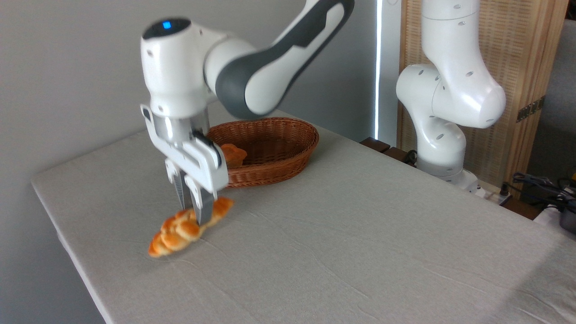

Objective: Put bread into the basket
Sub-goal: 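Lift the braided roll and carry it over the wicker basket, then lower the roll into the basket and open the gripper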

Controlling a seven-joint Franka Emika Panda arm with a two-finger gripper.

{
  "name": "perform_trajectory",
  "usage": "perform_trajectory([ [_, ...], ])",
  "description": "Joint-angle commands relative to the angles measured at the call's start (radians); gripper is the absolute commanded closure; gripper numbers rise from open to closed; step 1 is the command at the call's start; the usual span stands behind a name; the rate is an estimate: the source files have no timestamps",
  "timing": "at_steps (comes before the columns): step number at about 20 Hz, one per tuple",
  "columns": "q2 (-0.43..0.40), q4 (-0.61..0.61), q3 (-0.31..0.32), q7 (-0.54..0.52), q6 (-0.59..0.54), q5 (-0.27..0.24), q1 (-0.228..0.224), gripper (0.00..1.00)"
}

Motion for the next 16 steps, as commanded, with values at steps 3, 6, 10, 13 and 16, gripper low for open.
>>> perform_trajectory([
  [3, -0.18, 0.059, 0.005, 0.018, -0.331, -0.094, -0.07, 0.94],
  [6, -0.241, -0.022, 0.047, 0.02, -0.413, -0.082, -0.239, 0.93],
  [10, -0.246, -0.142, 0.049, 0.018, -0.411, -0.025, -0.385, 0.87],
  [13, -0.243, -0.202, 0.049, 0.017, -0.394, -0.014, -0.394, 0.05],
  [16, -0.242, -0.205, 0.049, 0.018, -0.396, -0.013, -0.394, 0.0],
])
